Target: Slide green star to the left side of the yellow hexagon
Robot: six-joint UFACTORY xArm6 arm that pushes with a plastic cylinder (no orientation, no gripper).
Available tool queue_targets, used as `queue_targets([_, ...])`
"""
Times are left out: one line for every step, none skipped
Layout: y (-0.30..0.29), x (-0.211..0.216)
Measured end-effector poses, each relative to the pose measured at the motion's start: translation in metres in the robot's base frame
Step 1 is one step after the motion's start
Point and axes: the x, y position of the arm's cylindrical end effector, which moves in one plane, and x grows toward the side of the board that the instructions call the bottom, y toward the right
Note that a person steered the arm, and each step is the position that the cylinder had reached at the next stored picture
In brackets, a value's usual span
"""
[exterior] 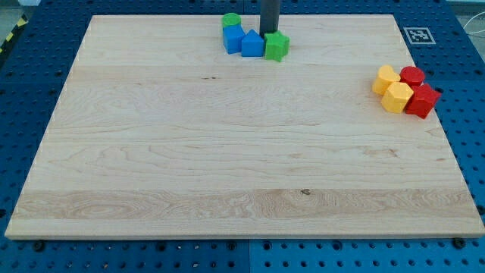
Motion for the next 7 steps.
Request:
queue_targets([0.001,0.027])
queue_targets([0.003,0.027])
queue_targets([0.010,0.037])
queue_targets([0.023,0.063])
queue_targets([0.064,0.077])
queue_targets([0.057,0.083])
queue_targets([0.045,0.094])
